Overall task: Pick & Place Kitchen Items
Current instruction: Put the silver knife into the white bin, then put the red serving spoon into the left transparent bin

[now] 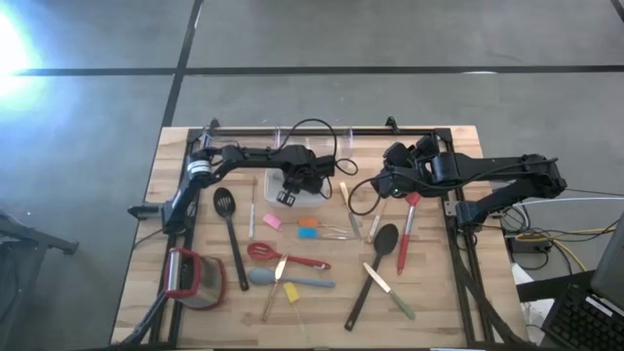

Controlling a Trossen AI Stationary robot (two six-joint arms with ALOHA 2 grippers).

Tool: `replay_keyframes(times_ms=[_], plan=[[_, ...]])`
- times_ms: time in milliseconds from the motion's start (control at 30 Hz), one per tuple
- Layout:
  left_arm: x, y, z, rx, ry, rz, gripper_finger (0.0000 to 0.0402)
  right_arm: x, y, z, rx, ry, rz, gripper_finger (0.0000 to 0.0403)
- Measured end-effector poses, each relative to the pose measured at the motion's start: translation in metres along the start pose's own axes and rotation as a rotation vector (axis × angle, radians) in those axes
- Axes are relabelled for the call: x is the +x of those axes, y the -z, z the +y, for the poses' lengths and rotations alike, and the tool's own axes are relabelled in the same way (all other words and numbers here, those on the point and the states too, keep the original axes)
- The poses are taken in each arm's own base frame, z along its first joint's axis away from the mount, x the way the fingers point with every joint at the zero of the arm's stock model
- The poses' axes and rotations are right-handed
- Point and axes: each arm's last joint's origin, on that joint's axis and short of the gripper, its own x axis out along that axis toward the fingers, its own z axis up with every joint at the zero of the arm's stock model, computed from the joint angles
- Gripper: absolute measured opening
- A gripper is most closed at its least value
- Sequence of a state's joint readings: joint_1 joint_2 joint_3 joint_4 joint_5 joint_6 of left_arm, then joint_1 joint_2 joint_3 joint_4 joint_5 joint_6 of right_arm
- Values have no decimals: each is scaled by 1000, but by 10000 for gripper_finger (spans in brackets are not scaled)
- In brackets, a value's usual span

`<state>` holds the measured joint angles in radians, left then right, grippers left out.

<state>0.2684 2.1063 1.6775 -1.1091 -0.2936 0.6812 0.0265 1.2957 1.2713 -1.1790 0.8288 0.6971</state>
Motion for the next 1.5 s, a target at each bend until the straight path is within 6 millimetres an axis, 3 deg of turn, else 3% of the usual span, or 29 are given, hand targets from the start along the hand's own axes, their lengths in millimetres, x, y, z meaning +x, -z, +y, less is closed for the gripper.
replay_keyframes(times_ms=[267, 667, 933, 1133, 1300, 1500], plan=[[-19, 10, -5, -104, -87, 92, 157, 0, 0, 1, 5, -16, 12, 205], [-76, 30, -32, -228, -76, 95, 169, 0, 0, 1, 7, -21, 12, 205], [-137, 65, -56, -364, -83, -50, 170, 0, 0, 1, 4, -25, 17, 205], [-175, 104, -72, -538, -142, -249, 170, 0, 3, 1, 31, -71, 75, 205], [-175, 132, -88, -618, -222, -480, 170, -1, 13, -4, 119, -70, 214, 205], [-154, 157, -108, -669, -309, -730, 170, -5, 36, -4, 212, -39, 409, 191]])
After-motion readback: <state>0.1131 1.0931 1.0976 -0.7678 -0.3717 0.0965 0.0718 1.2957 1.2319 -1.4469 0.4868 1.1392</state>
